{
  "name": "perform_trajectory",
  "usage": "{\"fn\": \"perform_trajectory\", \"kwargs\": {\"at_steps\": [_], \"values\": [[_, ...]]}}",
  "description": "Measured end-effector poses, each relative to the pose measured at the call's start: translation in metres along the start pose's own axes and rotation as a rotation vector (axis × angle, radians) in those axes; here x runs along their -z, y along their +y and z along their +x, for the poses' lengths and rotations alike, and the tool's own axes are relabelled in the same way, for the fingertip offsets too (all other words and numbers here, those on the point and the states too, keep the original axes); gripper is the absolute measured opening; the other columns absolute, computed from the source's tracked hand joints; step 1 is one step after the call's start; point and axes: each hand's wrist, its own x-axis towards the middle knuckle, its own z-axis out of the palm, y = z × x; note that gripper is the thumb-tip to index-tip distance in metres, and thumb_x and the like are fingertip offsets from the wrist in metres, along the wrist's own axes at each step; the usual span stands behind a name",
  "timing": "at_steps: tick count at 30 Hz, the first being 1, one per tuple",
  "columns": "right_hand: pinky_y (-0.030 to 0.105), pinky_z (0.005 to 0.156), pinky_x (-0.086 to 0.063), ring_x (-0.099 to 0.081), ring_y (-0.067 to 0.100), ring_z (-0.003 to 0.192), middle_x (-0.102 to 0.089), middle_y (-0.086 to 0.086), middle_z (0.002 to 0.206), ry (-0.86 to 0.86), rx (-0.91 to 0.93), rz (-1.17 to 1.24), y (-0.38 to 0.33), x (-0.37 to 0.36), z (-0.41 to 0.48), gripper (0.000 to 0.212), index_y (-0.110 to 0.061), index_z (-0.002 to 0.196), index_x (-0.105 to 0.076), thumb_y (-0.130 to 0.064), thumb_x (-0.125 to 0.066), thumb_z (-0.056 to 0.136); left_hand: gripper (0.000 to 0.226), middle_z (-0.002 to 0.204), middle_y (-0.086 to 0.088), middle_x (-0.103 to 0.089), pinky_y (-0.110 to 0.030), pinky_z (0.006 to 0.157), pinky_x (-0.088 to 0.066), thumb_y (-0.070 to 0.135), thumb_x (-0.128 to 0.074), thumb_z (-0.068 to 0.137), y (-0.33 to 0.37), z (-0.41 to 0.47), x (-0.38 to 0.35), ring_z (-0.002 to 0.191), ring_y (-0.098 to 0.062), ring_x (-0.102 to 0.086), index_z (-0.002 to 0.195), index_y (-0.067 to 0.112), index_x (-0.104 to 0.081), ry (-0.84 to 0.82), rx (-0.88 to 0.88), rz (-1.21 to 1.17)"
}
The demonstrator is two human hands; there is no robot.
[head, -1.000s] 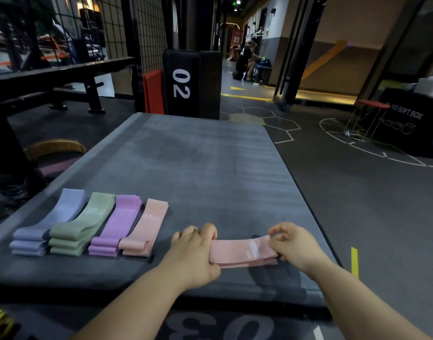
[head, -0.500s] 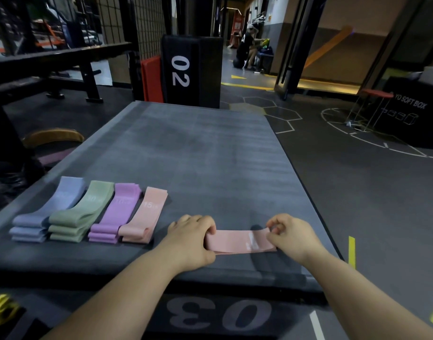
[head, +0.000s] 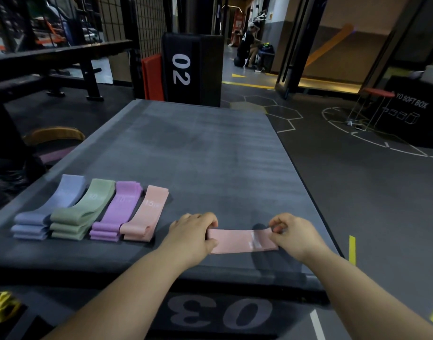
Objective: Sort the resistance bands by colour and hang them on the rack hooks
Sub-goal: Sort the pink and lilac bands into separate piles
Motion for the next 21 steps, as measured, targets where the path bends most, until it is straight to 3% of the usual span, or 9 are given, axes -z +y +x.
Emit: {"fn": "perform_trajectory", "kwargs": {"at_steps": [6,14,18,21], "values": [[0.017,0.078,-0.041,-0.057,0.009,0.089,-0.062,-0.01,0.092,-0.009,0.0,-0.047,0.0,-0.001,0.0011,0.028,-0.022,0.115,-0.065,-0.019,-0.062,0.087,0.041,0.119,0.014,-0.055,-0.03,0.096,-0.039,0.043,-0.065,0.082,-0.0001,0.0017,-0.0011,0.115,-0.014,-0.045,0.119,0.032,-0.05,0.025,0.074,0.009],[0.02,0.078,-0.046,-0.063,0.013,0.095,-0.069,-0.006,0.095,0.005,-0.034,-0.026,0.0012,-0.0039,0.0039,0.031,-0.019,0.116,-0.068,-0.015,-0.057,0.087,0.025,0.104,0.01,-0.062,-0.031,0.088,-0.047,0.044,-0.065,0.079,0.0032,0.003,-0.0004,0.104,-0.018,-0.055,0.1,0.03,-0.061,0.012,0.152,0.044],[0.02,0.078,-0.046,-0.064,0.013,0.094,-0.071,-0.004,0.104,0.0,-0.036,-0.026,0.0005,-0.0038,0.0034,0.032,-0.019,0.118,-0.068,-0.016,-0.056,0.088,0.02,0.102,0.011,-0.059,-0.03,0.082,-0.045,0.042,-0.066,0.08,0.0042,0.0024,0.0012,0.101,-0.016,-0.054,0.091,0.032,-0.054,0.019,0.156,0.01],[0.021,0.076,-0.049,-0.064,0.012,0.087,-0.07,-0.006,0.092,-0.013,-0.046,-0.028,-0.0005,-0.0019,0.002,0.025,-0.023,0.109,-0.07,-0.016,-0.058,0.088,0.022,0.096,0.012,-0.059,-0.029,0.073,-0.041,0.038,-0.066,0.08,0.0067,0.0012,0.0019,0.095,-0.016,-0.054,0.089,0.031,-0.046,0.022,0.14,-0.021]]}}
